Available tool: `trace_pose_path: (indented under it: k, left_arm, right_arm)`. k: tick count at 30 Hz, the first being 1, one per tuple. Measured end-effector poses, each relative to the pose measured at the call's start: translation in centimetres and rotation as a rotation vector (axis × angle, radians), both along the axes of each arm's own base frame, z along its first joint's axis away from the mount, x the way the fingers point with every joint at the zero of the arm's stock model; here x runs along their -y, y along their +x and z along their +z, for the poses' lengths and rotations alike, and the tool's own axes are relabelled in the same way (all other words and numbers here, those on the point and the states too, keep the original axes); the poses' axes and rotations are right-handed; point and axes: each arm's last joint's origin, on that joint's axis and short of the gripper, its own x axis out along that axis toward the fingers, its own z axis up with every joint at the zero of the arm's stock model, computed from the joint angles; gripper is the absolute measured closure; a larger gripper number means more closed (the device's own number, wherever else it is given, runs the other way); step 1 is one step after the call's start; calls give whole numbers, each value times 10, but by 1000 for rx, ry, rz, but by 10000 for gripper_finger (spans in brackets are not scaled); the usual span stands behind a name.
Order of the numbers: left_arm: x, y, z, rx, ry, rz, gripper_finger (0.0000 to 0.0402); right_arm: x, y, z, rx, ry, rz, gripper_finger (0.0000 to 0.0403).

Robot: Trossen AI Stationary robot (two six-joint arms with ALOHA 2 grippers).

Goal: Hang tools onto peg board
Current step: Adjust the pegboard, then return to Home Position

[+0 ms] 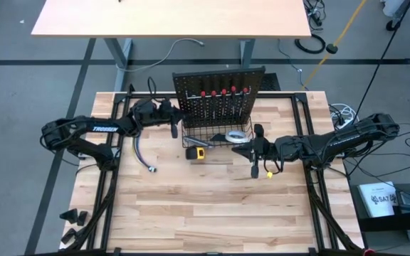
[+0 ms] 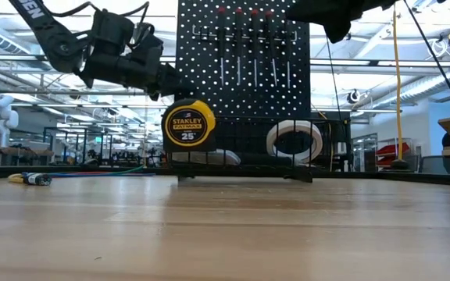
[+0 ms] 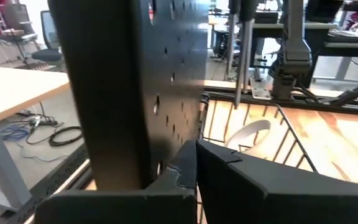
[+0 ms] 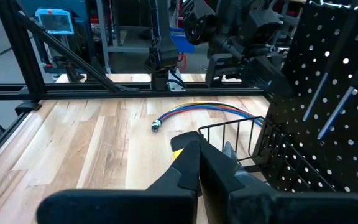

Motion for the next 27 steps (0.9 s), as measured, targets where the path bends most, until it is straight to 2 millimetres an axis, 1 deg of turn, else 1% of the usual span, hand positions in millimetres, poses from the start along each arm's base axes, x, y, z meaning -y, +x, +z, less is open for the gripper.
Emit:
trace_pose_path:
  k: [5,8,10,13,17,20,23,27]
  left_arm:
    - [-6,-2,2,6,2,23,402]
    - [-4,-2,3,12,-3,-43,402]
    - [-2,-4,8,30,-2,-99,401]
    - [4,-10,20,65,4,-145,392]
    - [16,-21,41,110,11,-162,386]
    - [28,-30,53,128,-5,-187,385]
    - [43,-35,59,119,-32,-213,384]
    - [67,-37,61,77,-58,-222,383]
  right_arm:
    - [0,0,0,0,0,0,403]
    - [0,0,0,0,0,0,403]
    - [0,0,0,0,0,0,403]
    - [0,0,0,0,0,1,403]
    - [1,-4,4,13,3,4,403]
    - [3,-10,10,37,5,2,403]
    - [7,-18,17,49,15,30,403]
    - [14,-31,21,32,19,43,403]
